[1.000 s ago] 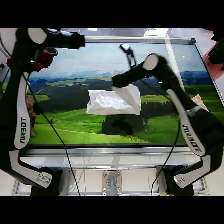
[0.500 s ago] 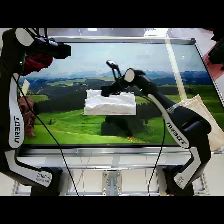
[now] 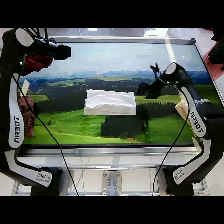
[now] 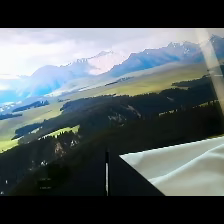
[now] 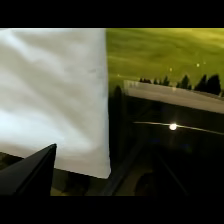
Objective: Fold the shirts.
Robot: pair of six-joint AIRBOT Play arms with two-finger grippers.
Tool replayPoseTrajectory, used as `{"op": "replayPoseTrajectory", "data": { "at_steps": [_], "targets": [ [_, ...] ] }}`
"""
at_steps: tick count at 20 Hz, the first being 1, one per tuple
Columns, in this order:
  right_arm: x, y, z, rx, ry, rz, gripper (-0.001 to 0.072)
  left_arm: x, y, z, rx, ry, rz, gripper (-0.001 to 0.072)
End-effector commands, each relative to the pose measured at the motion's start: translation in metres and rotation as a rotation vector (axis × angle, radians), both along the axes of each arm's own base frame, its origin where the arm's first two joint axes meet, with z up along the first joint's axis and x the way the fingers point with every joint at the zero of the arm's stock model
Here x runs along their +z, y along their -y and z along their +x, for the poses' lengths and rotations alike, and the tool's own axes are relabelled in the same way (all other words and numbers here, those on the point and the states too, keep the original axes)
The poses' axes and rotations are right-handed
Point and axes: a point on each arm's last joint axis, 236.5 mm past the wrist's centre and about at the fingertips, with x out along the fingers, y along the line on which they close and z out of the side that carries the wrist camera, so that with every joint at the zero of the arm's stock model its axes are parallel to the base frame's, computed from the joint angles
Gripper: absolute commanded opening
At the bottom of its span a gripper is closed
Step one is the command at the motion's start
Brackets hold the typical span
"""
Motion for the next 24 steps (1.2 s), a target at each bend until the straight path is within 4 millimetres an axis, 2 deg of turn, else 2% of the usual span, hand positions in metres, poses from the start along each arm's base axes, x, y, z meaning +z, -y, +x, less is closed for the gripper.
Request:
{"op": "replayPoseTrajectory", "data": {
  "at_steps": [1, 6, 8, 10, 12, 14, 15, 17, 19, 21, 22, 24],
  "targets": [
    [-0.013, -0.011, -0.005, -0.041, -0.043, 0.204, 0.0655, 0.006, 0.001, 0.006, 0.030, 0.021, -0.036, 0.0019],
    [-0.053, -0.056, 0.008, -0.039, -0.027, 0.274, 0.0654, 0.010, 0.009, 0.004, 0.017, 0.019, -0.077, 0.0019],
    [-0.050, -0.086, 0.013, -0.043, -0.012, 0.379, 0.0623, 0.009, 0.009, 0.003, 0.016, 0.013, -0.075, 0.0019],
    [-0.030, -0.110, 0.024, -0.047, 0.049, 0.500, 0.0446, 0.009, 0.009, 0.003, 0.016, 0.014, -0.075, 0.0019],
    [0.001, -0.122, 0.035, -0.048, 0.115, 0.632, 0.0044, 0.008, 0.009, 0.002, 0.014, 0.009, -0.074, 0.0019],
    [0.038, -0.117, 0.050, -0.054, 0.185, 0.722, 0.0028, 0.004, 0.009, -0.001, 0.009, -0.010, -0.068, 0.0019],
    [0.053, -0.104, 0.061, -0.065, 0.232, 0.722, 0.0028, 0.003, 0.009, -0.003, 0.006, -0.019, -0.065, 0.0019],
    [0.090, -0.061, 0.084, -0.118, 0.339, 0.684, 0.0028, 0.001, 0.009, -0.005, 0.002, -0.032, -0.063, 0.0019],
    [0.116, 0.008, 0.096, -0.207, 0.425, 0.552, 0.0027, 0.001, 0.010, -0.005, 0.001, -0.033, -0.064, 0.0019],
    [0.125, 0.095, 0.084, -0.306, 0.436, 0.332, 0.0027, 0.001, 0.011, -0.006, -0.001, -0.033, -0.070, 0.0019],
    [0.126, 0.145, 0.068, -0.362, 0.422, 0.194, 0.0027, 0.002, 0.012, -0.006, -0.003, -0.034, -0.076, 0.0019],
    [0.131, 0.232, 0.025, -0.473, 0.369, -0.054, 0.0027, 0.003, 0.016, -0.006, -0.008, -0.034, -0.093, 0.0019]
  ]
}}
